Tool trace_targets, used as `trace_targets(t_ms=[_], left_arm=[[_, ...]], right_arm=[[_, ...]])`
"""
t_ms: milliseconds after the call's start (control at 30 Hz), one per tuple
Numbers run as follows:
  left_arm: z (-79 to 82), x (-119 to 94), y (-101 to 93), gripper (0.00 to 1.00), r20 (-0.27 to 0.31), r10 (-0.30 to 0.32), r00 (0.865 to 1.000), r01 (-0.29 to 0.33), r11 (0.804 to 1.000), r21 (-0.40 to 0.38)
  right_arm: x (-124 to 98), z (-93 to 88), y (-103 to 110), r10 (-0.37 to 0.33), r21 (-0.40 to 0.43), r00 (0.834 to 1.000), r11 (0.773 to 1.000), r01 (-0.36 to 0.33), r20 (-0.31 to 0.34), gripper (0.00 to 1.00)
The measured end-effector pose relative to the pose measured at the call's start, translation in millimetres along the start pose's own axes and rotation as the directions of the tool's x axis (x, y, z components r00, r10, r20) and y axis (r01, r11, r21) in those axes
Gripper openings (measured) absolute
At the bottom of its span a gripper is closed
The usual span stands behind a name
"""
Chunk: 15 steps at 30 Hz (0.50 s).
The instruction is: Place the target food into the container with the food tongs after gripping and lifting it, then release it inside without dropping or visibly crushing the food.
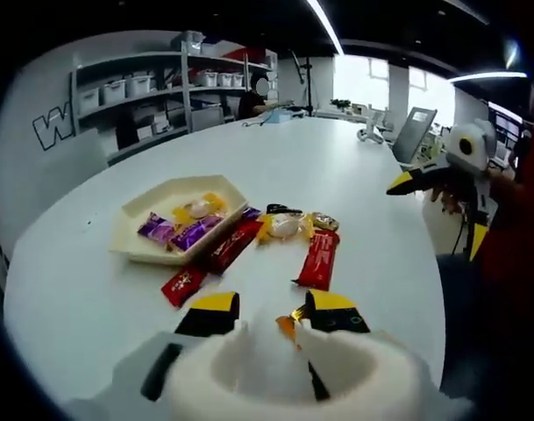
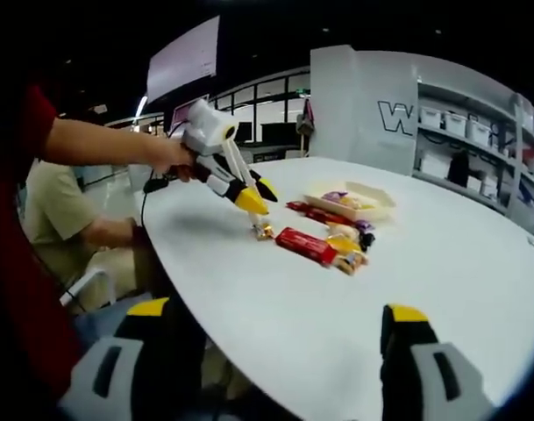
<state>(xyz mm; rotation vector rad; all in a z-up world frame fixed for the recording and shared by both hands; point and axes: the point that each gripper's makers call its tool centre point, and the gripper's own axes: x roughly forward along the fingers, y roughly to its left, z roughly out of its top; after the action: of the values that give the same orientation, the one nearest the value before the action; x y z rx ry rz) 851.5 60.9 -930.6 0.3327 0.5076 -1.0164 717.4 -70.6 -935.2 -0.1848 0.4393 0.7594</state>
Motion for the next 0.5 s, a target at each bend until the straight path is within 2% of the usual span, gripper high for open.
trace_targets(t_ms=[267,500], left_arm=[[-3.7,-7,-3.7,0.29,-0.002,0.002,1.000,-0.002,1.000,-0.015],[-6.0,-6,-15.1,0.29,-0.009,-0.005,1.000,0.005,1.000,0.001]], right_arm=[[1,2.8,5,0.015,-0.008,1.000,1.000,-0.015,0.006,0.98],[0,1.4,7,0.018,-0.009,1.000,1.000,-0.018,0.005,0.98]])
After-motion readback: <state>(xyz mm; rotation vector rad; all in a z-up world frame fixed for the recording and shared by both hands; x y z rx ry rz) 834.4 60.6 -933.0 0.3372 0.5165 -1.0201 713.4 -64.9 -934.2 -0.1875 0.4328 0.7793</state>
